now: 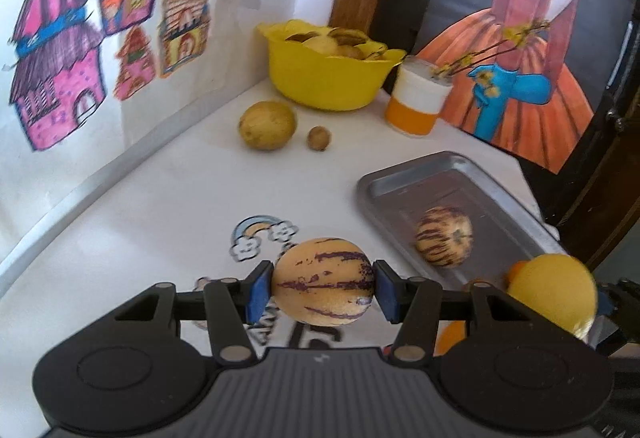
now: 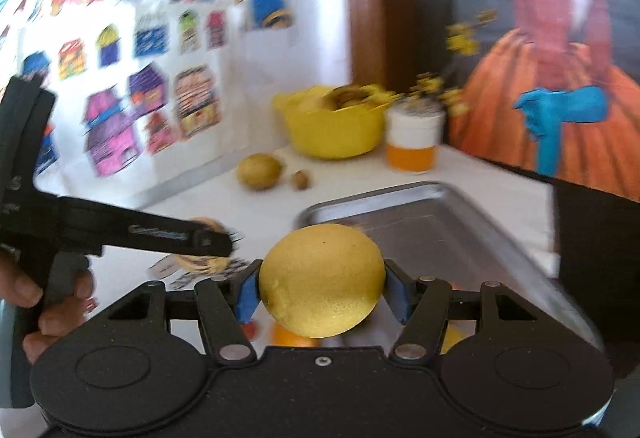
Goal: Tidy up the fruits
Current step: 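Lift the pepino with the left tool while the right lifts the lemon, then lower the pepino and lemon into the metal tray and open both tools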
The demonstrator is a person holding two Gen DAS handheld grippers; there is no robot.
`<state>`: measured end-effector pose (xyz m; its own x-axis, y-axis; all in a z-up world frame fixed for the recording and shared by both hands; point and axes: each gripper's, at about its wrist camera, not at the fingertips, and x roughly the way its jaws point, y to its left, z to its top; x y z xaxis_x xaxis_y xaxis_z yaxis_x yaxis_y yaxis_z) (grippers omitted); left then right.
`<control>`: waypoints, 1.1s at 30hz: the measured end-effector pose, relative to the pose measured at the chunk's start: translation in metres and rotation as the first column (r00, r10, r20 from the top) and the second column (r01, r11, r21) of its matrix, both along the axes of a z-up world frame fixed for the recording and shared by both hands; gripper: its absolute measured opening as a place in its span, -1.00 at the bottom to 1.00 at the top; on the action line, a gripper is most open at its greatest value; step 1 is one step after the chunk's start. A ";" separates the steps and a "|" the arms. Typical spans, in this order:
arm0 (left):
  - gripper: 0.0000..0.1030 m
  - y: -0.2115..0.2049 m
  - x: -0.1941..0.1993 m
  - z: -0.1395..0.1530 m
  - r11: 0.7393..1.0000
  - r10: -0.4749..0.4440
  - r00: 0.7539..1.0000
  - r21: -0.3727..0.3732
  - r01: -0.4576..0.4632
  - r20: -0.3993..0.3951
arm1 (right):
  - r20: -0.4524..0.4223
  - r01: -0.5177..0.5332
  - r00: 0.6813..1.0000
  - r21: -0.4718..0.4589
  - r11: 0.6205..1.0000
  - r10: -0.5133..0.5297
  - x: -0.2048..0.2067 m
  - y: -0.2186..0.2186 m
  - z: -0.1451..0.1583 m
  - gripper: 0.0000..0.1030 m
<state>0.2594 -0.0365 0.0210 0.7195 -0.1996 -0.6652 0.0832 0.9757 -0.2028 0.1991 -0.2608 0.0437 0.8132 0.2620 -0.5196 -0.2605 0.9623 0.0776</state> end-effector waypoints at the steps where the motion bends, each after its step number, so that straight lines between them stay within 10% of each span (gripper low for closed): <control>1: 0.11 -0.004 0.000 0.002 1.000 -0.005 1.000 -0.002 0.005 0.006 | 0.013 0.033 0.999 -0.009 0.999 -0.033 -0.002 -0.008 0.001 0.23; 11: 0.12 -0.073 0.007 0.016 0.992 -0.122 0.991 -0.019 0.123 0.044 | 0.051 0.282 0.959 -0.059 0.958 -0.279 -0.013 -0.073 -0.023 0.23; 33: 0.12 -0.162 0.043 -0.009 0.967 -0.243 0.970 0.088 0.240 0.025 | -0.046 0.310 0.950 -0.023 0.951 -0.310 0.005 -0.096 -0.060 0.26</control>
